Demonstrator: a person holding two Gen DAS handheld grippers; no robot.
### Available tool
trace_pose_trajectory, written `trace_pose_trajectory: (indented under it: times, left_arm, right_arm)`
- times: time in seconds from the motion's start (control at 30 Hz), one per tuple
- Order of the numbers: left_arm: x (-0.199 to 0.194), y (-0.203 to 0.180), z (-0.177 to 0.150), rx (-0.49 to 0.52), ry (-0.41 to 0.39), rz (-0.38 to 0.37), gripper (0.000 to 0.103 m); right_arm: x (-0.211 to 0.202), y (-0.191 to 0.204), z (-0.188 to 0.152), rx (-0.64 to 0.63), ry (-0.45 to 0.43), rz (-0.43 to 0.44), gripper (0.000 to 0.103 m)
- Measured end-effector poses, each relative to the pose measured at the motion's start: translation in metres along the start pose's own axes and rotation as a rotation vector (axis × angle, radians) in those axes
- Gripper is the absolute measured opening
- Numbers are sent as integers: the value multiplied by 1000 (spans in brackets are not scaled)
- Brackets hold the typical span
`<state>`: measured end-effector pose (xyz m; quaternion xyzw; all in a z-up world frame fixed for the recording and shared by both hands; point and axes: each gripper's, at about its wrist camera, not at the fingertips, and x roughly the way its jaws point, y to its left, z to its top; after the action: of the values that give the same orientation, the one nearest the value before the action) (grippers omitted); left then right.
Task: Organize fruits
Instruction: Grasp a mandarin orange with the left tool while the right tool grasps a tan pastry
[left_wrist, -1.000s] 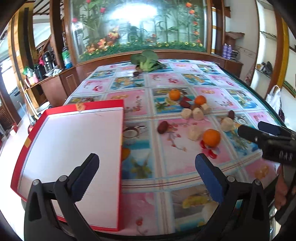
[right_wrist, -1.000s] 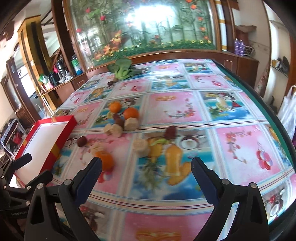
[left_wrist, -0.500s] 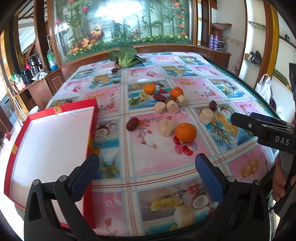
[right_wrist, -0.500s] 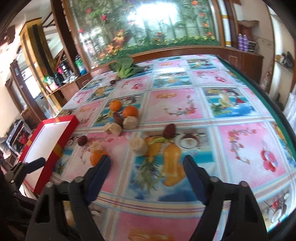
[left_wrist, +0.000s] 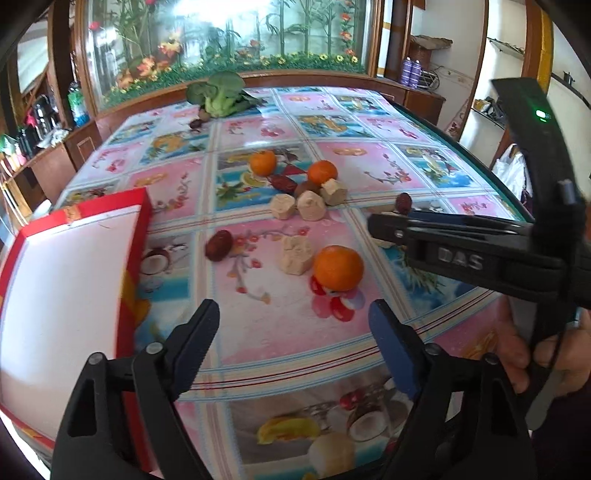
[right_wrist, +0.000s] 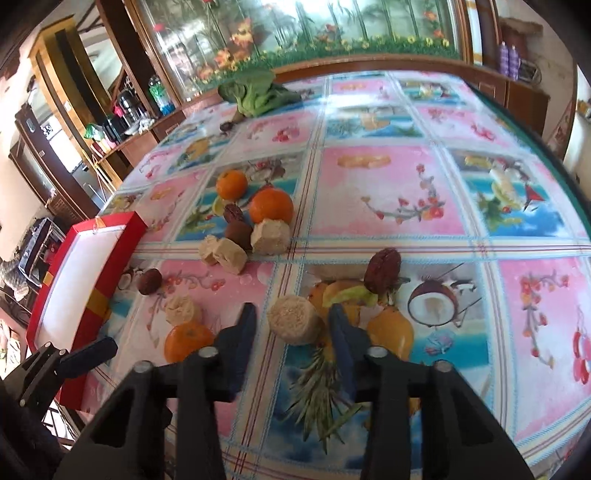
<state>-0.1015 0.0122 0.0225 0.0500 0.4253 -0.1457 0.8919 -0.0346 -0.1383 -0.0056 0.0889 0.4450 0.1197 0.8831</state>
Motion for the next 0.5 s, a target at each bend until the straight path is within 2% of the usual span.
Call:
trace_pose_trajectory:
  times: [0.03,0.17,0.3,0.4,0.5]
  left_arm:
    - [3,-2,1,-1,11,-8,77]
    - [10,-10,5,-8,30,-22,73]
    - [18,-16,10,1,44,-17,63]
    - [24,-20,13,2,60,-23,60]
    - [31,-22,17,-4,71,-27,56]
  right_arm:
    - [0,0,0,0,-1,13,30]
    - [-1,-10,1,44,-4,77,29]
    - [-3,-25,0,109,-16,148,29]
    - [-4,-30,-1,141,-16,189,29]
    - [-4,-30,0,145,-15,197,29]
